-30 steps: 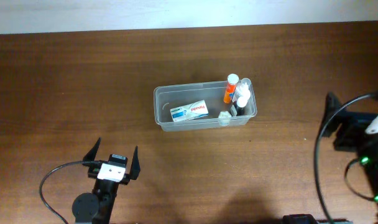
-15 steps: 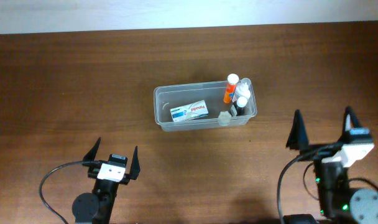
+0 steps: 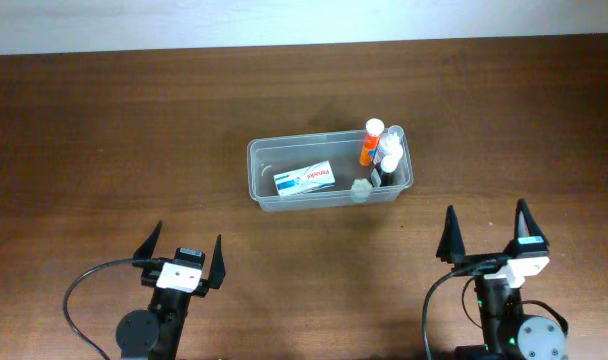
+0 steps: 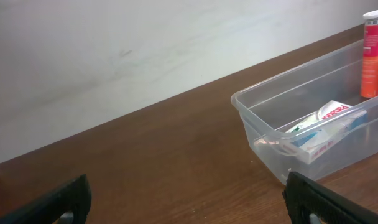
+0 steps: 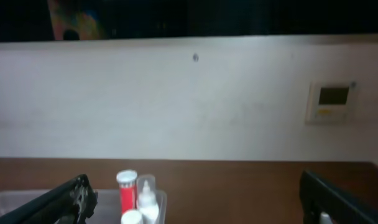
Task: Pack container
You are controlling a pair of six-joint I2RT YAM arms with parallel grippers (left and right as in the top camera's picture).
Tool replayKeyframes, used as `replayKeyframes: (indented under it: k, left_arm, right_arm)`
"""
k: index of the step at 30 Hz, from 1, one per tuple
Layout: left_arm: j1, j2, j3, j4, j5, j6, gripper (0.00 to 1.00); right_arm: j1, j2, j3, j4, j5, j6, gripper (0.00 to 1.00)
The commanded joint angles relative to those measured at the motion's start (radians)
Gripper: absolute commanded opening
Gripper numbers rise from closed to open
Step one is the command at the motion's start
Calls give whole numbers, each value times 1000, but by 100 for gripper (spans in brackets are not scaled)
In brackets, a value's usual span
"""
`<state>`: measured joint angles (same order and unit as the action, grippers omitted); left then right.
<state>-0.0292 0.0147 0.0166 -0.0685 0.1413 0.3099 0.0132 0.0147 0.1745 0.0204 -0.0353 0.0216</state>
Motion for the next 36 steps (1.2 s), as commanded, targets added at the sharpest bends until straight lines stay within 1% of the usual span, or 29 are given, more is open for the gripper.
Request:
replayKeyframes:
  k: [1, 13, 20, 27, 30, 36]
  left_arm:
    - [6, -10, -8, 0, -7, -3, 99]
    - [6, -10, -8, 0, -7, -3, 100]
    - [6, -10, -7, 0, -7, -3, 99]
    - [6, -10, -8, 0, -7, -3, 99]
    - [6, -10, -8, 0, -7, -3, 99]
    - [6, -10, -7, 0, -7, -3, 99]
  right_arm:
    - [6, -11, -40, 38, -18, 2, 98]
    - [6, -11, -167, 188, -52, 2, 98]
    - [6, -11, -169, 105, -60, 1, 98]
    - [6, -11, -169, -93, -85, 0, 98]
    - [6, -11, -169, -89, -89, -63, 98]
    - [6, -11, -169, -89, -87, -74, 98]
